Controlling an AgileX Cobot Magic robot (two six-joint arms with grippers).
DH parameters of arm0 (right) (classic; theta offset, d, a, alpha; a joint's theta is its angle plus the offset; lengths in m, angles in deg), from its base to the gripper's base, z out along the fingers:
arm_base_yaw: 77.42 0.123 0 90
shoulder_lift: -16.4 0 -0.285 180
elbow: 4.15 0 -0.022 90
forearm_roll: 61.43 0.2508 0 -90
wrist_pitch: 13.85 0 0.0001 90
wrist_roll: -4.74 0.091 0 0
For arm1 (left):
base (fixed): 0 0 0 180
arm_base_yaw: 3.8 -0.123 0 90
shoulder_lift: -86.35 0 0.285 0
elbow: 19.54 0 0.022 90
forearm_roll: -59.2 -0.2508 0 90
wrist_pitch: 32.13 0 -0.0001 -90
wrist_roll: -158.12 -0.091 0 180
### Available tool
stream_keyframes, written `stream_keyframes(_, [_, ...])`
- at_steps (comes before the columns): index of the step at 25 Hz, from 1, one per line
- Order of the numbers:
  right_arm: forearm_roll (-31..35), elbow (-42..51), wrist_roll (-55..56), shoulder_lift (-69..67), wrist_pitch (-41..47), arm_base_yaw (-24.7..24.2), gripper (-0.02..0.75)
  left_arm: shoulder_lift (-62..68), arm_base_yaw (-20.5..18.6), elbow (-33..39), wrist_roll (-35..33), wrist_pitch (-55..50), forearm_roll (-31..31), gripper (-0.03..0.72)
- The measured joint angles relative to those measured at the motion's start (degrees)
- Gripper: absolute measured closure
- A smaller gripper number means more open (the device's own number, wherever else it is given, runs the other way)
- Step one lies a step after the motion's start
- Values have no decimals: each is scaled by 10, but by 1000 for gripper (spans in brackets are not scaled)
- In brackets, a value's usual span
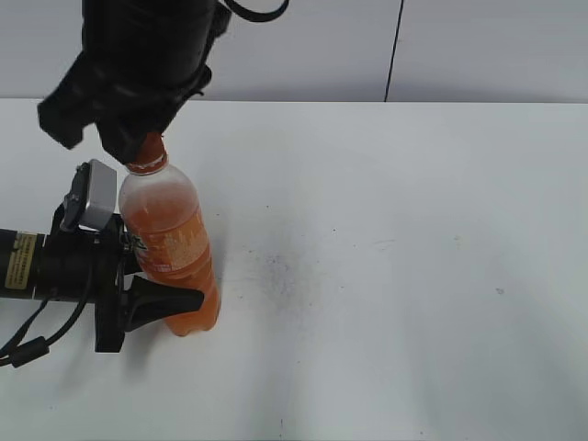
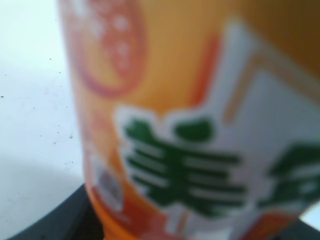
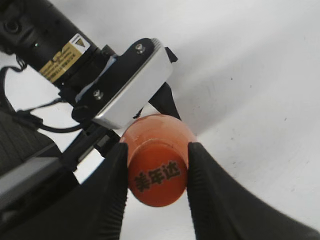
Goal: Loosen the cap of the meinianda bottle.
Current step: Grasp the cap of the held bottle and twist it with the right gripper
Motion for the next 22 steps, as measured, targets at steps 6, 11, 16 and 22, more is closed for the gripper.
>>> stream_keyframes(6, [4, -2, -274, 1, -1, 0, 468, 0, 0, 0, 0, 0, 0, 294])
stream_keyframes(11, [4, -3, -389, 1, -2, 0, 496, 0, 0, 0, 3, -1, 3, 294])
stream_keyframes(16, [3, -3, -407, 2, -2, 0, 524, 0, 0, 0, 6, -2, 4, 294])
stream_keyframes(22, [3, -3, -389, 2, -1, 0, 379, 0, 0, 0, 4, -1, 1, 294])
